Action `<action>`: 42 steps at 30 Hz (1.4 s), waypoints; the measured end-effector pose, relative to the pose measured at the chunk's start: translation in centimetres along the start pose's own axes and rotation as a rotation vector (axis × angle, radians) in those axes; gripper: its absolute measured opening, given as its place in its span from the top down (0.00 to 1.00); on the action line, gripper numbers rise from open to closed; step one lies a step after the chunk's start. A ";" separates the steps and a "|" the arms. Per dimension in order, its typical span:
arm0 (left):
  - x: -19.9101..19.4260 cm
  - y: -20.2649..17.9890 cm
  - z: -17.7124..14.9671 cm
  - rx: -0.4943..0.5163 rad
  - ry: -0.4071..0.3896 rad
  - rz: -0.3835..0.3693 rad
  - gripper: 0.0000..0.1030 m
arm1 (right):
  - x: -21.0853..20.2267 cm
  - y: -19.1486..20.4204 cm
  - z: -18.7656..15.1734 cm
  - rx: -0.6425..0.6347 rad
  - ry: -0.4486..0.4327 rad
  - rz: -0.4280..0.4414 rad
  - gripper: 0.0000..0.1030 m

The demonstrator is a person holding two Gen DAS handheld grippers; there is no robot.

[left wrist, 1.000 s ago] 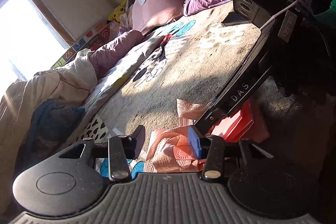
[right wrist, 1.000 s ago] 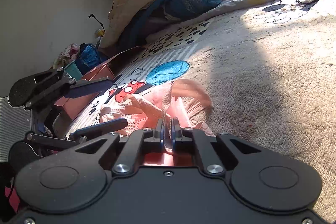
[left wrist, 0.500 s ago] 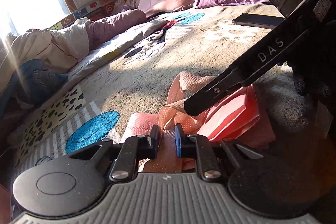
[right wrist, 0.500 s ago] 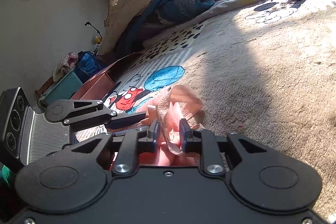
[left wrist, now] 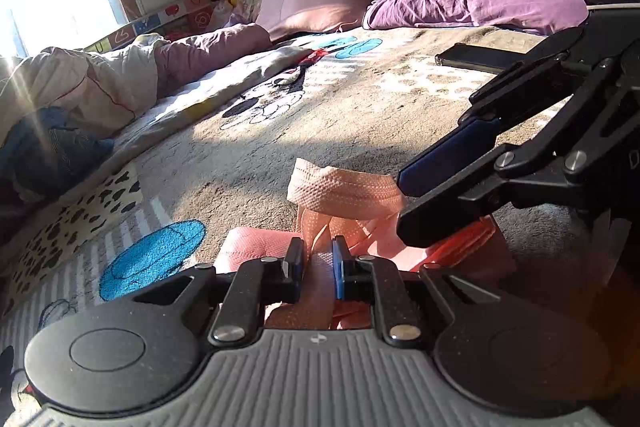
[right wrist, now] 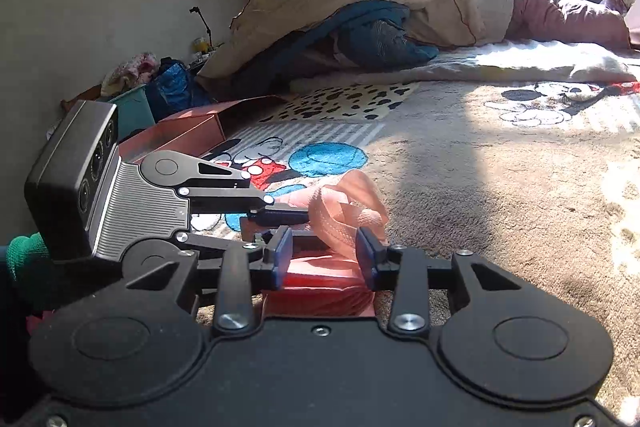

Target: Fold shopping bag

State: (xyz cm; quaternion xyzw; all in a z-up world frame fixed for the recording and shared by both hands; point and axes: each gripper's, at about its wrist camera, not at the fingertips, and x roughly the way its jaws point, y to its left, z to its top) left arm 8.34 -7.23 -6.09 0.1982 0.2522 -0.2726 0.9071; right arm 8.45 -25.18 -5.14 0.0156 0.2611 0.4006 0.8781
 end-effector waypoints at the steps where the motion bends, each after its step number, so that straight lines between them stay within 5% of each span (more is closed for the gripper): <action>1: -0.1 0.4 -0.2 -0.020 -0.010 -0.018 0.87 | 0.3 0.3 -0.1 -0.021 0.011 -0.004 0.68; 5: -0.2 1.6 -0.7 -0.097 -0.027 -0.084 0.87 | 1.0 -0.9 0.0 0.034 0.013 0.023 0.68; 12: -0.1 0.2 0.0 -0.051 0.011 0.046 0.87 | -2.4 -3.3 0.6 0.137 -0.103 -0.029 0.68; 16: 0.0 -0.3 0.1 -0.036 0.019 0.073 0.87 | -3.9 -8.0 -0.6 0.387 -0.190 -0.131 0.68; 21: 0.0 -0.3 0.1 -0.028 0.025 0.082 0.87 | -1.3 -11.7 -2.5 0.663 -0.238 -0.025 0.68; 24: 0.1 -0.4 0.1 -0.026 0.028 0.086 0.87 | -0.3 -12.0 -3.2 0.759 -0.241 0.114 0.73; 30: 0.2 -0.3 0.2 -0.028 0.031 0.086 0.87 | 0.3 -10.7 -3.6 0.789 -0.203 0.260 0.74; 37: 0.1 0.0 -0.1 -0.049 0.016 0.068 0.87 | 0.7 -7.9 -3.0 0.683 -0.107 0.296 0.74; 42: -0.1 2.1 -0.8 -0.189 -0.026 -0.050 0.87 | 1.0 -6.4 -2.3 0.647 -0.063 0.301 0.74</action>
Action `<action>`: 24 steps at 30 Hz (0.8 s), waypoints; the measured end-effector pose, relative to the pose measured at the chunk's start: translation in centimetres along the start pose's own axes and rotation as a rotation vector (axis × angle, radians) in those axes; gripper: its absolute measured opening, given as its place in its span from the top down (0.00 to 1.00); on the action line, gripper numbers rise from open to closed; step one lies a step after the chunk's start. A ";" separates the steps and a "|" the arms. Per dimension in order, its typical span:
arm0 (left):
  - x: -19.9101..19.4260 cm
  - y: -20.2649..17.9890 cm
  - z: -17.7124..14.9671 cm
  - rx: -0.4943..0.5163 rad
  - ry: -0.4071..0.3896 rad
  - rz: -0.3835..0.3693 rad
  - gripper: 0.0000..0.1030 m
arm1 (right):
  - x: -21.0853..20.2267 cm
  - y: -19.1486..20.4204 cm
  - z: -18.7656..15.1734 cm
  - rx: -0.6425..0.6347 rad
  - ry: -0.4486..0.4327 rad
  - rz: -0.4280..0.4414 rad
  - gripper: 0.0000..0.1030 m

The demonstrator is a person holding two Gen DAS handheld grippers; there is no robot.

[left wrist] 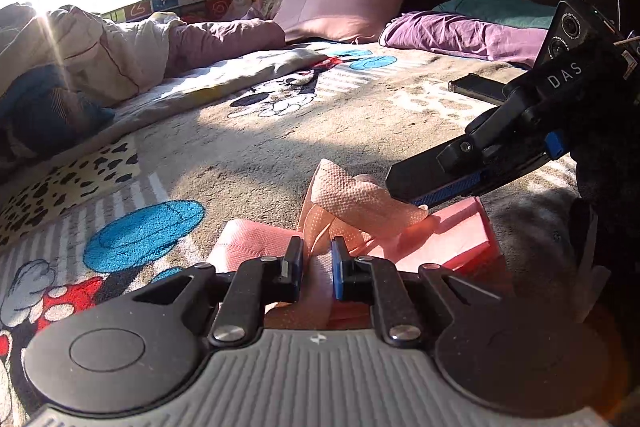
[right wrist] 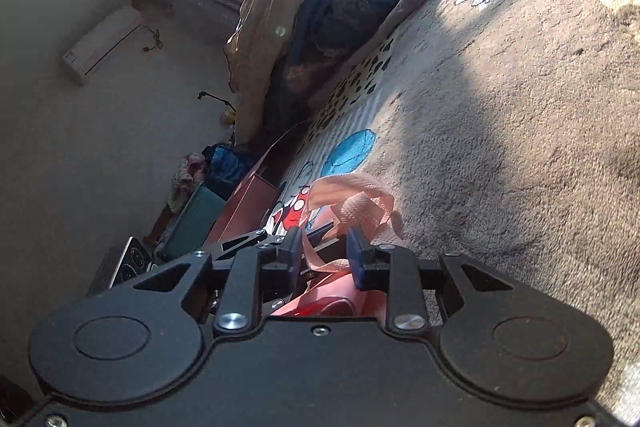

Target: Fold shopping bag

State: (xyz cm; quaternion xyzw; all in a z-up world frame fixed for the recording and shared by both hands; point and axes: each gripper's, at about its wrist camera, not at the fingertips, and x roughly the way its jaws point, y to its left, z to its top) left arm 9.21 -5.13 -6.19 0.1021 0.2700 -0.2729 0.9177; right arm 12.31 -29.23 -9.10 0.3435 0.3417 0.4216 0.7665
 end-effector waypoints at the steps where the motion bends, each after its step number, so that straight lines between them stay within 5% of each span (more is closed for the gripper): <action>1: 0.0 0.4 -0.1 -0.023 -0.003 -0.019 0.87 | 0.2 0.5 0.0 -0.035 0.015 -0.020 0.74; 10: -0.2 4.3 -1.2 -0.236 -0.050 -0.264 0.87 | 2.2 2.7 -0.5 -0.251 0.109 -0.190 0.75; 19: 0.6 4.0 -1.3 -0.289 -0.022 -0.266 0.87 | 2.1 5.7 -2.0 -0.558 0.072 -0.257 0.74; 24: 0.5 4.6 -1.5 -0.326 -0.021 -0.290 0.87 | 1.0 7.8 -2.9 -0.734 0.154 -0.245 0.74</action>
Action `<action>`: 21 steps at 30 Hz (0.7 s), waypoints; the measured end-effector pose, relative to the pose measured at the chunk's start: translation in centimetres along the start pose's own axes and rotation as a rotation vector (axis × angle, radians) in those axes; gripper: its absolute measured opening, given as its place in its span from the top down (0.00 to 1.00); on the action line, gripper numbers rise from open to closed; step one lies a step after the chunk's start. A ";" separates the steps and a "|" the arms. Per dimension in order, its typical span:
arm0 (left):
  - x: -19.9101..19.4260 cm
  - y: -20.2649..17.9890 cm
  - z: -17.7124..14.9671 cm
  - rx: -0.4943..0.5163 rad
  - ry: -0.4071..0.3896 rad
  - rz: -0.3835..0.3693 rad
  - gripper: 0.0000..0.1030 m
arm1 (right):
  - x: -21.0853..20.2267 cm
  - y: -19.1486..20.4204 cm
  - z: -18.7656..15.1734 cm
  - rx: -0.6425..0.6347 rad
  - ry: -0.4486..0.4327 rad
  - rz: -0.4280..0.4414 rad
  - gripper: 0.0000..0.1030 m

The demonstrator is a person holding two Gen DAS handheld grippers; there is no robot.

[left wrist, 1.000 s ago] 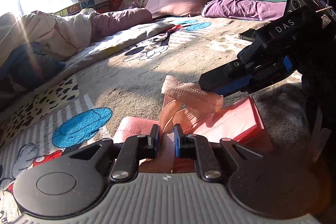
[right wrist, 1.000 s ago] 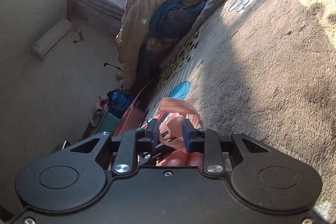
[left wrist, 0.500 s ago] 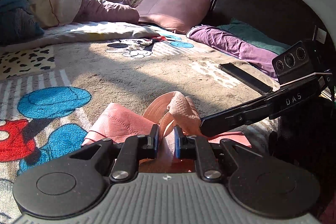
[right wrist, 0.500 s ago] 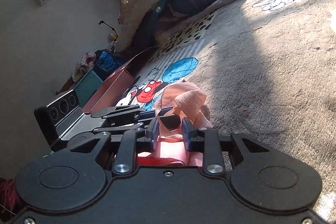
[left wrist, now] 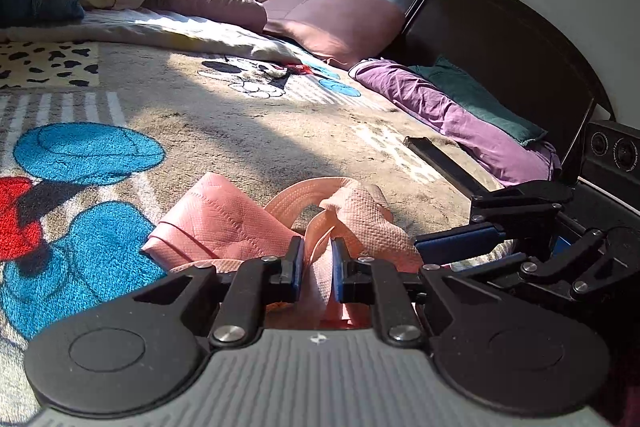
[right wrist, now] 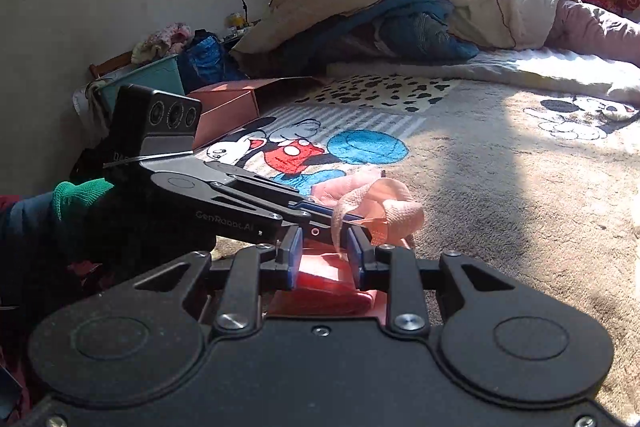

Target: Fold shopping bag

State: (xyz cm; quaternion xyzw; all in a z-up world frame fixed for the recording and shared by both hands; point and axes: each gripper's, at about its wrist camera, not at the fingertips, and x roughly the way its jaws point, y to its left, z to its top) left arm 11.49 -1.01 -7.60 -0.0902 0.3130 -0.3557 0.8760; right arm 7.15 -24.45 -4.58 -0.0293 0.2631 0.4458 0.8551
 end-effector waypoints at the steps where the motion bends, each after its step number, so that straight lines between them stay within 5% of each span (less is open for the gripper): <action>1: 0.0 0.1 0.0 -0.011 -0.002 -0.004 0.87 | 0.2 0.3 -0.2 -0.027 0.025 -0.005 0.74; 10: -0.3 1.5 -0.4 -0.119 -0.020 -0.083 0.87 | 2.1 1.4 -0.9 -0.075 0.077 -0.055 0.74; 14: -1.1 0.8 -0.2 -0.065 -0.015 -0.033 0.87 | 2.5 1.0 -1.2 -0.018 0.066 -0.062 0.75; 16: -1.9 0.1 0.0 -0.014 -0.017 0.005 0.79 | 2.8 0.9 -1.3 -0.009 0.060 -0.070 0.75; 18: -2.7 -0.2 0.1 0.017 -0.032 0.032 0.57 | 3.0 1.1 -1.4 -0.021 0.055 -0.084 0.75; 21: -4.4 -0.6 0.3 0.040 -0.083 0.061 0.46 | 3.1 1.4 -1.6 -0.019 0.045 -0.102 0.75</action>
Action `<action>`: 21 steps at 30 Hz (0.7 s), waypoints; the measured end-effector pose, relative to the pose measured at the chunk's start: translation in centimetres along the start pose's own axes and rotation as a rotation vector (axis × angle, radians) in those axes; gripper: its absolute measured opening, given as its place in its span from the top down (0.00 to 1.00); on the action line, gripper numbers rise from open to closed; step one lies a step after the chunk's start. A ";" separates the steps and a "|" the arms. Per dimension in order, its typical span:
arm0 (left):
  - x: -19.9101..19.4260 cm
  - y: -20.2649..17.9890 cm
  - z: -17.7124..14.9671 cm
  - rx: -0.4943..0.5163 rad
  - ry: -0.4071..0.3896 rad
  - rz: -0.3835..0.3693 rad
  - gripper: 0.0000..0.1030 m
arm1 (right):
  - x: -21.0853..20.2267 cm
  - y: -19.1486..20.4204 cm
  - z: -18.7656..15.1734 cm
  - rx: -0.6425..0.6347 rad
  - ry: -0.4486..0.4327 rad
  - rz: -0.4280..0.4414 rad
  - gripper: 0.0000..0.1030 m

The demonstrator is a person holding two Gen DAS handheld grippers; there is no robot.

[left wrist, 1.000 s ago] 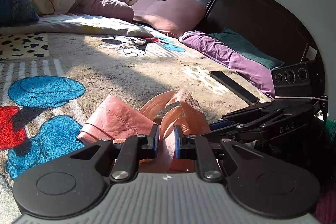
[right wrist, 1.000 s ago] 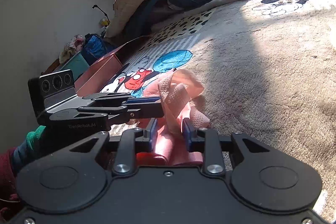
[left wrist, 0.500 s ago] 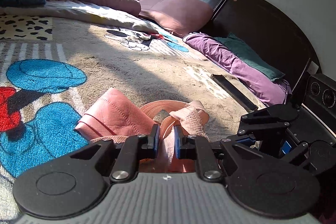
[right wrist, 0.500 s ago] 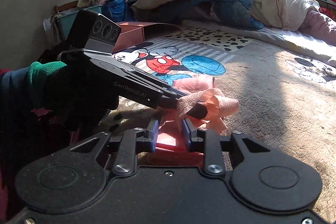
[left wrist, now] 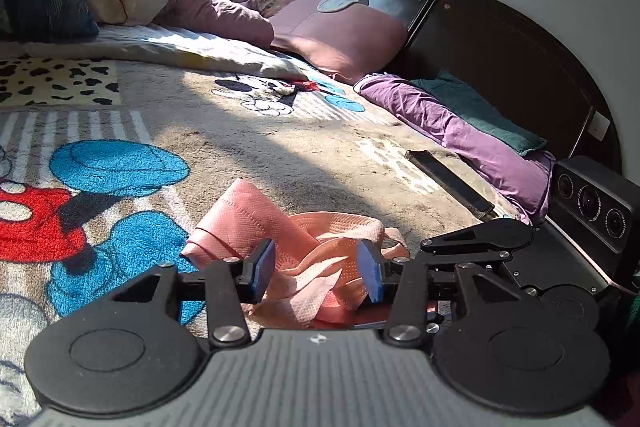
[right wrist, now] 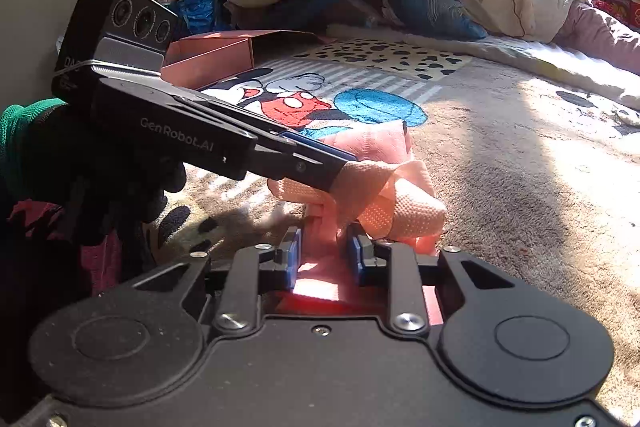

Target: Fold shopping bag

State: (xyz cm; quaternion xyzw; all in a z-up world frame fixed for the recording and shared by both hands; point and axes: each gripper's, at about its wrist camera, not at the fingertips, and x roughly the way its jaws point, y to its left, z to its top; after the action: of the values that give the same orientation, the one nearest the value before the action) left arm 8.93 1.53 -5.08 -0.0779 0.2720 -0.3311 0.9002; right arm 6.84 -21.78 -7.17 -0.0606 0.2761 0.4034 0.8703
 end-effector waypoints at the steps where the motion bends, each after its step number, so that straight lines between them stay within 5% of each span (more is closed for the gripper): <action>1: -0.6 -0.1 0.2 -0.007 -0.015 -0.011 0.46 | 0.1 0.2 -0.1 -0.009 -0.002 -0.010 0.75; 5: -2.5 -2.0 1.7 -0.012 -0.030 -0.100 0.45 | 0.3 1.1 -0.3 -0.044 -0.014 -0.047 0.75; 9: -0.9 -2.9 1.5 -0.153 0.032 -0.179 0.45 | 0.5 2.0 -0.8 -0.089 -0.039 -0.082 0.75; 17: 3.1 -1.7 0.0 -0.300 0.115 -0.126 0.48 | 0.3 2.9 -1.5 -0.153 -0.077 -0.119 0.75; 21: 4.7 -1.6 0.1 -0.310 0.120 -0.131 0.64 | 0.2 2.9 -1.6 -0.164 -0.083 -0.120 0.74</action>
State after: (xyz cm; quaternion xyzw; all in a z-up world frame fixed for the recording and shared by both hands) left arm 11.07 -2.75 -6.54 -0.2135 0.3671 -0.3474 0.8361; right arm 4.08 -20.22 -8.32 -0.1312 0.2018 0.3740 0.8956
